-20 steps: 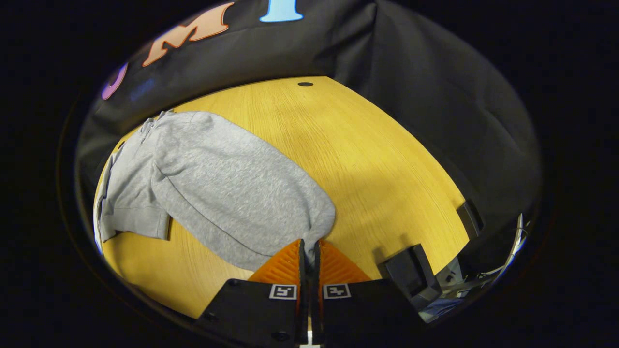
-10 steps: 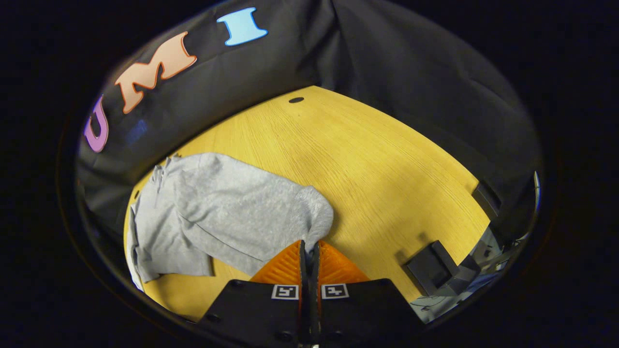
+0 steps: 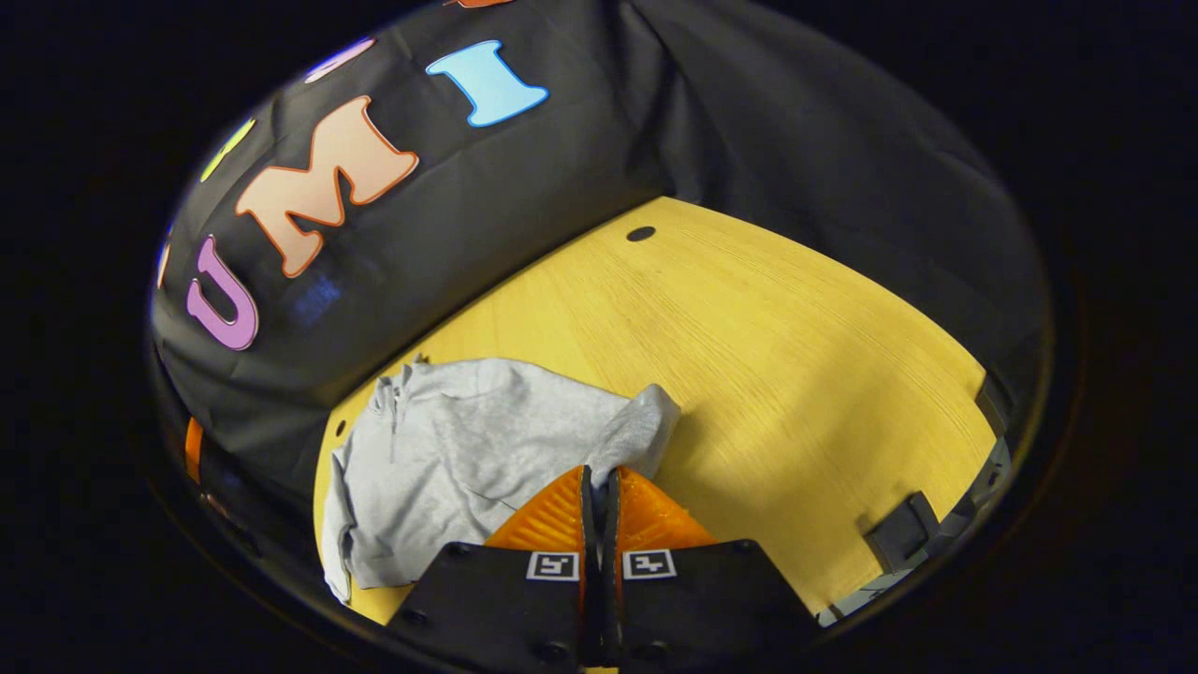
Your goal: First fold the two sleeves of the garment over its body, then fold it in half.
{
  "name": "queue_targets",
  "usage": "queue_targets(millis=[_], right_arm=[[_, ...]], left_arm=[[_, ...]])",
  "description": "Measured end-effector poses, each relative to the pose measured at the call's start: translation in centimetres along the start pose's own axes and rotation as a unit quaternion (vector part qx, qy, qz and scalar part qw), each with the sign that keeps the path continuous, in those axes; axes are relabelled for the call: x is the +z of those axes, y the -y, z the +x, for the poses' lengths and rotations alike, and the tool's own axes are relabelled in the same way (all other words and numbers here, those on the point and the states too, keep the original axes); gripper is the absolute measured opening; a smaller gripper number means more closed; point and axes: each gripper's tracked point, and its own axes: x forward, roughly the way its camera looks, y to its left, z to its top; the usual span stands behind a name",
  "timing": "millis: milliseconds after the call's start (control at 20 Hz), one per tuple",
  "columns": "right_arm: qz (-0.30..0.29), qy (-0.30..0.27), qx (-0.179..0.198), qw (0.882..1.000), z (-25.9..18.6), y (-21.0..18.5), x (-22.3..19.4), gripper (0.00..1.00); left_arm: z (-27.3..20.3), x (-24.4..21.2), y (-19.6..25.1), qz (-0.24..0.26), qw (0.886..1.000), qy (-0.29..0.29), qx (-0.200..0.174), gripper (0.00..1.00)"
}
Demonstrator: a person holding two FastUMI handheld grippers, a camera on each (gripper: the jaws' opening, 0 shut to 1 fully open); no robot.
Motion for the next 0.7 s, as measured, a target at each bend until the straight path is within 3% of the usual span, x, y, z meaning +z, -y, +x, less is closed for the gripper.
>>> queue_targets(millis=[200,700], right_arm=[[0.018,0.0,0.045,0.999,1.1,-4.6,2.0,0.03],[-0.015,-0.011,0.122,0.992,4.9,-15.8,3.9,0.02]], left_arm=[[-0.5,-0.1,-2.4,0.008,1.0,-0.002,0.025,0.95],[-2.6,-1.1,-9.4,0.013,0.994,-0.016,0.105,0.95]])
